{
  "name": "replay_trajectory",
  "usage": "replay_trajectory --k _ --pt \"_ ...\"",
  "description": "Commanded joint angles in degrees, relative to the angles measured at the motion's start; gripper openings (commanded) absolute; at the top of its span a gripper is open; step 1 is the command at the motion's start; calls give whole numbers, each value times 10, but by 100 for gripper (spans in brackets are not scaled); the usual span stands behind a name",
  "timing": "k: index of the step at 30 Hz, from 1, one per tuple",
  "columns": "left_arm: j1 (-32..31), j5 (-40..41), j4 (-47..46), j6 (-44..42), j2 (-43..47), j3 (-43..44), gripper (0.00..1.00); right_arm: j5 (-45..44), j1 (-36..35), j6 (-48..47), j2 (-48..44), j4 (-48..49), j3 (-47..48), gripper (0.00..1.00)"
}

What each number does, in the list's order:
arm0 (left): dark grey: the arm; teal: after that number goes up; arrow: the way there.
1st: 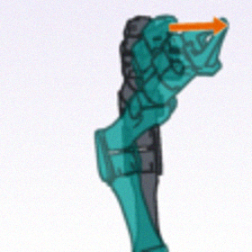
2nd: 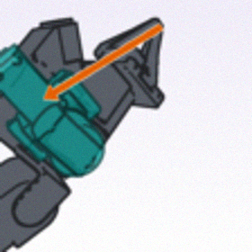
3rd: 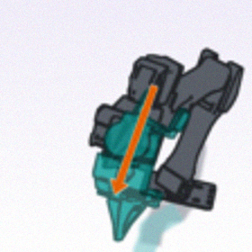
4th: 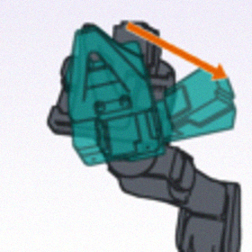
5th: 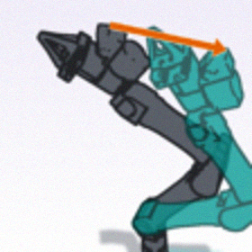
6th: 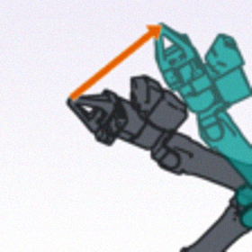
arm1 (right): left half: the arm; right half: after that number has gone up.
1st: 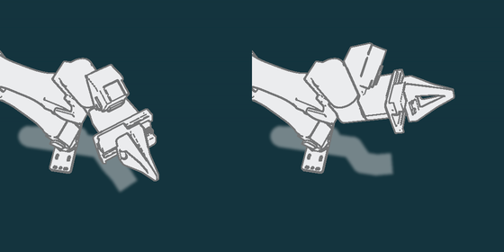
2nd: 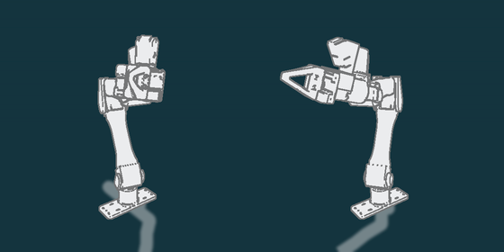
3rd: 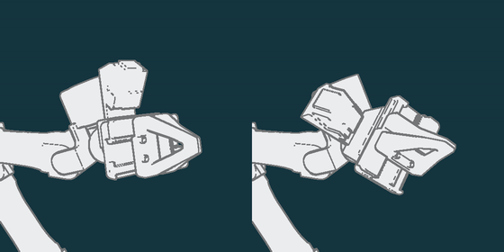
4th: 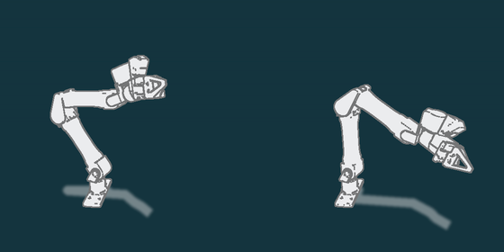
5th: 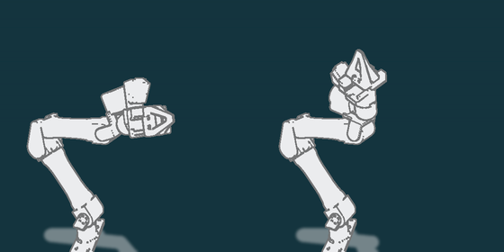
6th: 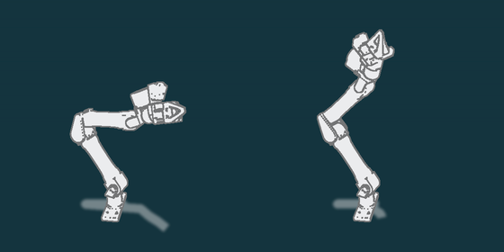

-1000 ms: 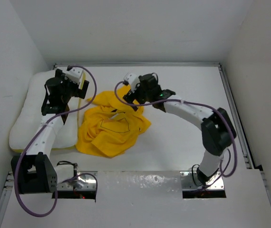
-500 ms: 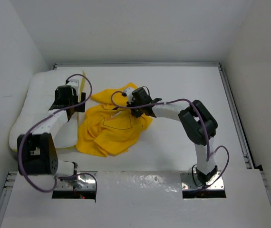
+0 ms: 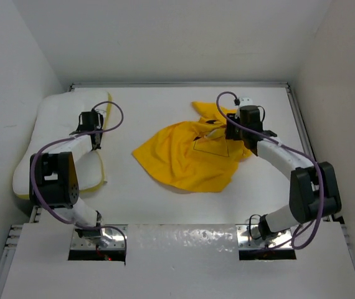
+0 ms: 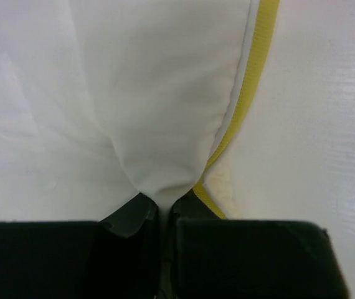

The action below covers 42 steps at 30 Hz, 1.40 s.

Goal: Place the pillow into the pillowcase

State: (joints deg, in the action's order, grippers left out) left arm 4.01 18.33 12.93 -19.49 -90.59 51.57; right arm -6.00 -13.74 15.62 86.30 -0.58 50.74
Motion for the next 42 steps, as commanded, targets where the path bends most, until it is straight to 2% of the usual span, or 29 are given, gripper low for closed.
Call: replay_trajectory --k 1,2,4,6,7,8,9,10,11,12,13,14,16,18,19,20,21,22,23,24,25,26,28,29,30,34,36,39,42 --pt "4 -92 1 -54 -3 13 0 -15 12 -23 -40 -53 -19 78" --pt "2 -124 5 -83 5 14 0 -13 19 -23 -50 -61 -22 83" --pt "-1 -242 25 -113 30 30 0 -10 28 -26 -82 -69 -27 91" --pt "-14 -342 87 -180 43 52 0 -9 33 -33 -104 -65 -24 91" --pt "-18 -381 119 -213 46 79 0 -4 33 -34 -106 -63 -21 77" --pt "-22 -421 164 -309 50 96 0 0 33 -35 -105 -61 -8 57" --pt "-26 -498 270 -364 56 111 0 6 34 -34 -105 -58 0 31" --pt "-27 -534 326 -409 58 147 0 10 34 -28 -92 -56 8 14" --pt "-30 -564 394 -520 61 167 0 14 33 -28 -84 -52 23 1" --pt "-30 -607 546 -601 66 185 0 13 33 -26 -73 -52 32 1" --pt "-30 -612 615 -684 71 206 0 6 33 -23 -48 -52 42 2" --pt "-32 -600 625 -698 85 196 0 -10 33 -19 -33 -54 64 11" --pt "-34 -518 626 -764 131 145 1 -16 35 -9 17 -58 100 29" --pt "-34 -427 626 -831 181 64 19 -6 35 -6 55 -67 131 46" --pt "-34 -409 622 -859 197 43 34 -9 35 0 75 -71 165 47" --pt "-34 -404 613 -865 213 26 62 -16 35 5 117 -73 182 47" --pt "-34 -423 567 -839 243 7 73 -33 35 17 137 -79 198 47" --pt "-34 -440 537 -806 254 3 78 -38 35 20 157 -79 230 51" --pt "-34 -453 507 -736 263 1 90 -42 36 22 197 -83 248 54" --pt "-34 -474 449 -698 270 2 93 -45 35 23 218 -95 265 58" --pt "-35 -483 419 -620 270 9 94 -51 36 24 236 -101 295 59" --pt "-35 -489 355 -575 263 14 94 -56 36 27 271 -110 307 60" --pt "-34 -498 282 -455 242 38 98 -74 35 30 301 -108 325 60" --pt "-34 -498 268 -428 241 47 99 -80 35 32 315 -108 330 59" --pt "-34 -509 258 -404 227 63 99 -85 36 26 339 -115 336 56" --pt "-34 -523 205 -275 198 97 100 -96 36 7 362 -169 390 0" --pt "-34 -517 161 -237 191 102 100 -91 36 -10 339 -162 389 0" --pt "-34 -494 81 -144 190 101 100 -64 28 -40 255 -135 394 0" --pt "-24 -485 14 -28 170 110 100 -34 -11 -77 125 -103 429 0"
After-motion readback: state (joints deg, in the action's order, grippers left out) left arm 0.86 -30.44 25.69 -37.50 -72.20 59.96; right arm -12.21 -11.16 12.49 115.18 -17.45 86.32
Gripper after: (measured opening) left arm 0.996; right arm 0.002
